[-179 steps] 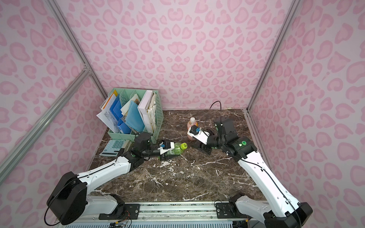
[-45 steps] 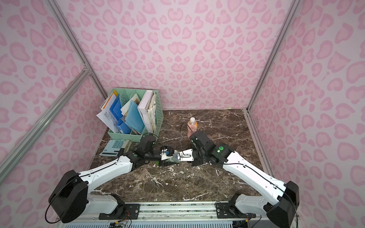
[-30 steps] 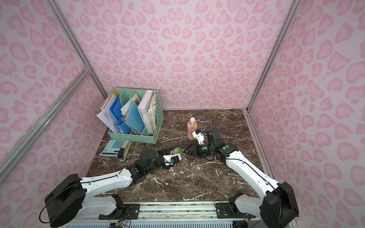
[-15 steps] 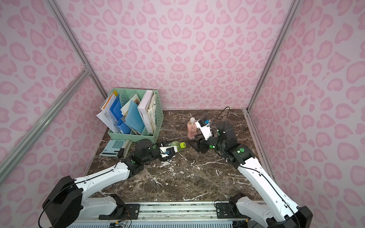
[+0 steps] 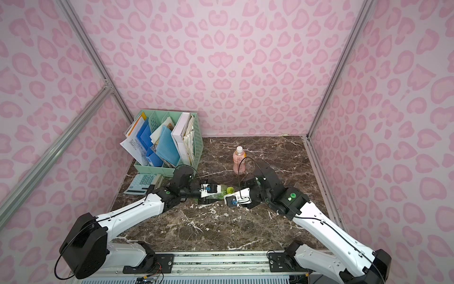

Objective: Screw on the bottle caps
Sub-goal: Screw the bottle cap onto the plastic bottle.

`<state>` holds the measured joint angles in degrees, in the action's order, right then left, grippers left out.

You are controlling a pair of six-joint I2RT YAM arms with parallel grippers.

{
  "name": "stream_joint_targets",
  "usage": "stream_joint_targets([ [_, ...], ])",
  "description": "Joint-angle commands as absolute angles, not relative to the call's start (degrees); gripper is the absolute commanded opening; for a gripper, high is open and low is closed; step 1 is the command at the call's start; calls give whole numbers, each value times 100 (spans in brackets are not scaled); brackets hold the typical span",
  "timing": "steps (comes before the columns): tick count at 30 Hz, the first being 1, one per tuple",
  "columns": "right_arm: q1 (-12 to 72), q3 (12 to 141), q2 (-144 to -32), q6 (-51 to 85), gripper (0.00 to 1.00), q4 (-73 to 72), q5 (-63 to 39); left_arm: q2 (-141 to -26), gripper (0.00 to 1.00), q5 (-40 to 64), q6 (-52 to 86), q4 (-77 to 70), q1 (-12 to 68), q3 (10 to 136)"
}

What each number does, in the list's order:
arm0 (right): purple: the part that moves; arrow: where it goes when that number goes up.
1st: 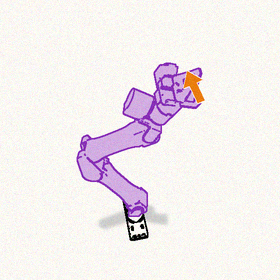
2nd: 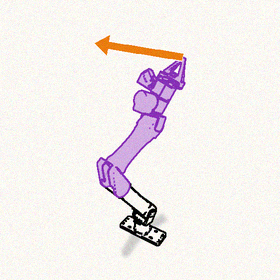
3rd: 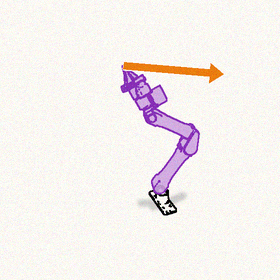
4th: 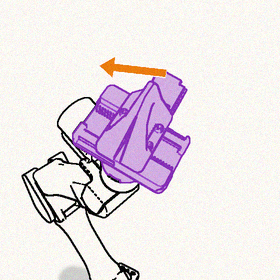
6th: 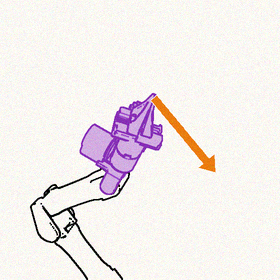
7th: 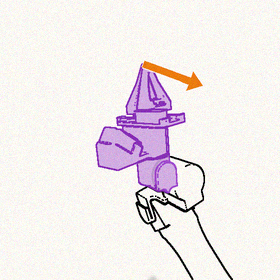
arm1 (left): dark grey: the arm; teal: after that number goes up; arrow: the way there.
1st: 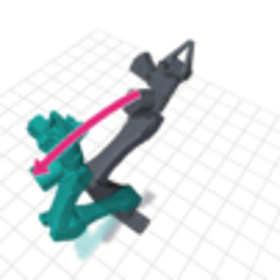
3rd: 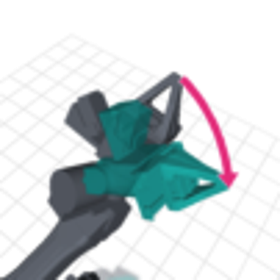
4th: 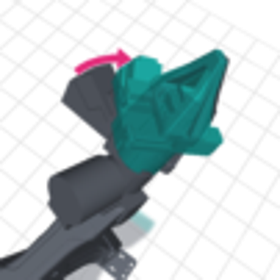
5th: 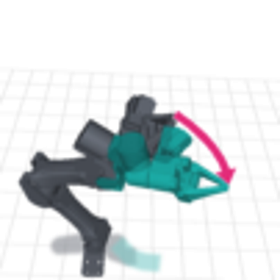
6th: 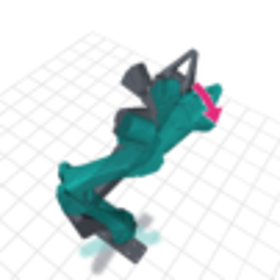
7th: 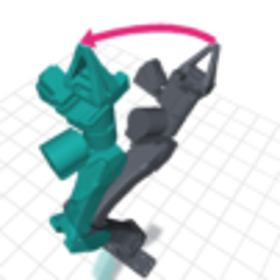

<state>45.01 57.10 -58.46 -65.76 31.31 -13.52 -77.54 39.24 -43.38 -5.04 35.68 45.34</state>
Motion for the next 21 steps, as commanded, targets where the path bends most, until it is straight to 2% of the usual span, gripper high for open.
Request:
stream_joint_targets([
  [1,4634,5737,-5944,-7303,51,2962,-971,-7850,50,4305,-4292,-252,3551,4648],
  [9,4792,5833,-6176,-7562,42,3066,-879,-7891,50,4471,-4333,-176,3551,4711],
  [14,4806,5819,-6251,-7594,31,3114,-797,-7878,50,4544,-4310,-206,3551,4702],
  [16,4806,5863,-6296,-7505,24,3166,-799,-7866,50,4590,-4315,-204,3549,4702],
  [19,4806,6075,-6467,-7149,14,3412,-896,-7833,50,4700,-4295,-258,3551,4681],
  [21,4803,6265,-6633,-6594,11,3540,-1050,-7797,50,4696,-4264,-401,3551,4628],
])
